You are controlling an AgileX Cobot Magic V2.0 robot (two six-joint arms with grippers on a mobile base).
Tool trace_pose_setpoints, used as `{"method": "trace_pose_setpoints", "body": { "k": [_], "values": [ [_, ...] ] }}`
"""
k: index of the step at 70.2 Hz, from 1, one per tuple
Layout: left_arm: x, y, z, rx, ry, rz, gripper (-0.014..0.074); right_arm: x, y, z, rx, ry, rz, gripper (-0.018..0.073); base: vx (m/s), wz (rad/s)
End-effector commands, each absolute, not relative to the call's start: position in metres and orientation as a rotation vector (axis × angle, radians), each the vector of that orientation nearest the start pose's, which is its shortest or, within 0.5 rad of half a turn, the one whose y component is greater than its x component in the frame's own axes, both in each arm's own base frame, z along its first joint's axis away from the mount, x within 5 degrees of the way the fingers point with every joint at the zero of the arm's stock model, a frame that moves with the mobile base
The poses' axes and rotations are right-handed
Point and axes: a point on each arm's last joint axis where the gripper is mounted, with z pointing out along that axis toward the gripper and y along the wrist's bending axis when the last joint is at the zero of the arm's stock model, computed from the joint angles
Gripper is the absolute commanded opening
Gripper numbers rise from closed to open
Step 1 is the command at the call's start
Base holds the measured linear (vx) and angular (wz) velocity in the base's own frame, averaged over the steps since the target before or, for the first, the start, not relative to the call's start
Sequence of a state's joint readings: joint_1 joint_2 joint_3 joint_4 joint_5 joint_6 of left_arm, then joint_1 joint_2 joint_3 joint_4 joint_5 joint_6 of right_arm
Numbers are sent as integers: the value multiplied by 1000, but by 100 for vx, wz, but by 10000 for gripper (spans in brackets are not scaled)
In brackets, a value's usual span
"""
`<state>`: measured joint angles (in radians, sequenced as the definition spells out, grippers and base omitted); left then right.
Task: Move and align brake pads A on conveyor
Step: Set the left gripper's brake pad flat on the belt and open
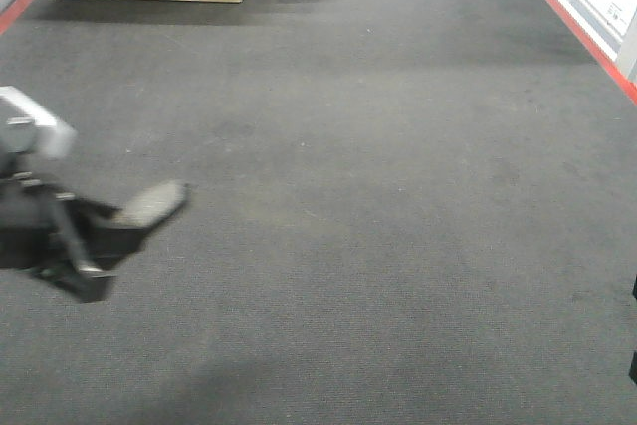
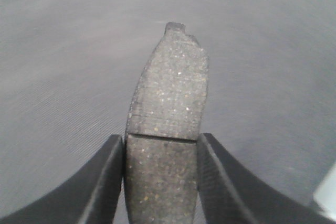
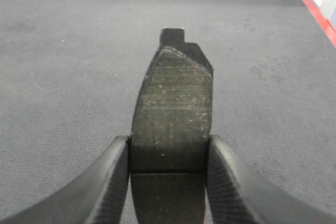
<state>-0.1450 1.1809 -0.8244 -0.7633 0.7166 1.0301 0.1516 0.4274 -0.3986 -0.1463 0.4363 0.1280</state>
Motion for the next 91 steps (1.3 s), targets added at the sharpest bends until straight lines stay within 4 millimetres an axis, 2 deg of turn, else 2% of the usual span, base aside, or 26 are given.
{"method": "trace_pose_setpoints", "body": {
  "k": [1, 9, 14, 23, 25, 31, 38, 44, 56, 74, 91],
  "values": [
    [232, -97, 309, 879, 2093, -451, 83, 96, 9, 295, -124, 1832, 36, 48, 0, 0],
    [242, -120, 301, 989, 2113, -374, 83, 96, 9, 295, -124, 1832, 36, 48, 0, 0],
    [248, -126, 296, 997, 2172, -291, 83, 96, 9, 295, -124, 1832, 36, 48, 0, 0],
    [266, -124, 287, 692, 2387, -179, 83, 96, 9, 295, -124, 1832, 36, 48, 0, 0],
    [270, -121, 285, 552, 2453, -165, 84, 96, 9, 295, -124, 1832, 36, 48, 0, 0],
    [283, -117, 278, 299, 2548, -93, 87, 96, 9, 295, -124, 1832, 36, 48, 0, 0],
    [295, -121, 269, 6, 2604, -138, 89, 96, 9, 295, -124, 1832, 36, 48, 0, 0],
    [304, -127, 260, -111, 2611, -207, 92, 96, 9, 295, -124, 1832, 36, 48, 0, 0],
    [315, -139, 242, -180, 2612, -327, 94, 96, 9, 295, -124, 1832, 36, 48, 0, 0],
    [326, -144, 214, -176, 2653, -294, 111, 96, 9, 295, -124, 1832, 36, 48, 0, 0],
    [325, -146, 189, -226, 2773, -261, 157, 96, 9, 295, -124, 1832, 36, 48, 0, 0]
  ]
}}
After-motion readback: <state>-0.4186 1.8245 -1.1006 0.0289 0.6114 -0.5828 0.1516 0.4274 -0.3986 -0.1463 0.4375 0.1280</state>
